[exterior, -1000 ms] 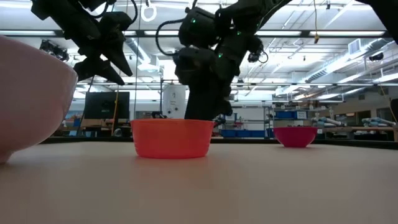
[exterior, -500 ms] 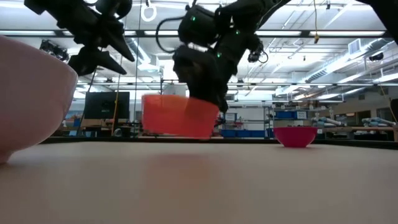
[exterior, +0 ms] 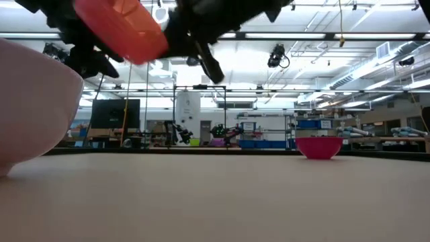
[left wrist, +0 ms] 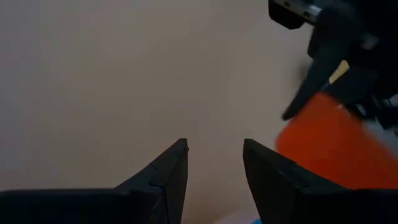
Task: Nest bowls inside each other
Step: Stack the orange bowl on top of the blue bowl
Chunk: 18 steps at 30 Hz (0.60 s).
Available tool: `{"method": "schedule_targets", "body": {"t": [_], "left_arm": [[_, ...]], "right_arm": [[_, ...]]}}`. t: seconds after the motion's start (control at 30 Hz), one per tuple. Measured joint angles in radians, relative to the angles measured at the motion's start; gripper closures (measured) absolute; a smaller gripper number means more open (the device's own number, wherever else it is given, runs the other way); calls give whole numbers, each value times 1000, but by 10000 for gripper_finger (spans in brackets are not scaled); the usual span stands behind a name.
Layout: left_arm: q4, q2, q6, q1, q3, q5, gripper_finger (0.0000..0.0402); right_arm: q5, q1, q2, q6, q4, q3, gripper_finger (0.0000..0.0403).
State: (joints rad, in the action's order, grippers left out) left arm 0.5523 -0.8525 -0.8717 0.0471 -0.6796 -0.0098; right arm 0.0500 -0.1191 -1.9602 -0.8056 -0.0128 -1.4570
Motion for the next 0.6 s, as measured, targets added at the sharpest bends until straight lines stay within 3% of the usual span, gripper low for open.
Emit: {"method": "schedule_targets", "body": {"t": [0.37,0.5,0.6], "left_arm": [[61,104,143,-5,0,5,244],[61,101,154,-4,0,5,244],[61,100,158,-4,0,1,244]], "right_arm": [[199,-83,-2,-44,78,-1,395],[181,-106,-50,-66,140,-37,395],[146,-126,-143,-50,129,-146,396]]}}
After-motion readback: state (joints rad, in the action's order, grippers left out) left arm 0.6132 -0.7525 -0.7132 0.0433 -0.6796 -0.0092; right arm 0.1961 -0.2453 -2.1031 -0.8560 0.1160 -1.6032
